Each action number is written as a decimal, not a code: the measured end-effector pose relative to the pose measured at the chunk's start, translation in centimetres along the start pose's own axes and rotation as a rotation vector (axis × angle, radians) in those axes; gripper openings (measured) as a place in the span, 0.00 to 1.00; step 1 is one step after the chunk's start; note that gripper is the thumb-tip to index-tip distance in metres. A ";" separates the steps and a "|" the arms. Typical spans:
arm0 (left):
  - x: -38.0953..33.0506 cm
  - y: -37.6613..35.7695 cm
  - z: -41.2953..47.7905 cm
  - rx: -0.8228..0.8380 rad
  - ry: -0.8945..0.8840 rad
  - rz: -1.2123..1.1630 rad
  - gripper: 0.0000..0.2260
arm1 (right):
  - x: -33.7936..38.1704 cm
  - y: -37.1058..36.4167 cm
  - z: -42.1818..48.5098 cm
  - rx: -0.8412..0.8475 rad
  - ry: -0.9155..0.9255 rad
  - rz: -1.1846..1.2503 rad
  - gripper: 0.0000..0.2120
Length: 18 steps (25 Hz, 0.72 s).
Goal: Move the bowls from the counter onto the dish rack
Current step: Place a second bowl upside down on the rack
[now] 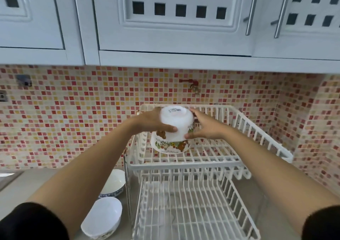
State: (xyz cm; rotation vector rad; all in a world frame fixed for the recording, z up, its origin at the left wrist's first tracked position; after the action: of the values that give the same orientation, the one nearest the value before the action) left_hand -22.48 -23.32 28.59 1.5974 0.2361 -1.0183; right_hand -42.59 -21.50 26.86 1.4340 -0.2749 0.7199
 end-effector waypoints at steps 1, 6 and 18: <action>0.2 -0.3 0.6 0.009 0.025 0.023 0.24 | -0.5 -0.3 0.5 0.038 -0.020 -0.013 0.51; 1.7 -0.7 1.4 0.080 0.180 0.086 0.36 | -1.4 -1.4 2.0 0.149 -0.065 -0.101 0.50; 0.7 1.7 -3.4 -0.158 0.116 0.289 0.44 | 3.4 -1.6 -0.8 0.022 -0.081 -0.117 0.48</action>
State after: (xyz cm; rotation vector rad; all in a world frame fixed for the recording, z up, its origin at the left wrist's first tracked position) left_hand -19.32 -21.09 29.18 1.4971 0.1547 -0.6700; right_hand -39.19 -19.67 27.44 1.4894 -0.2446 0.5716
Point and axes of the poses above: each hand's wrist, its own z-axis towards the middle knuckle, its own y-axis out of the back of the hand, x = y × z, the point moved 2 cm from there along z, towards the middle knuckle, and after that the axes turned 2 degrees about z, right-handed, at the moved point
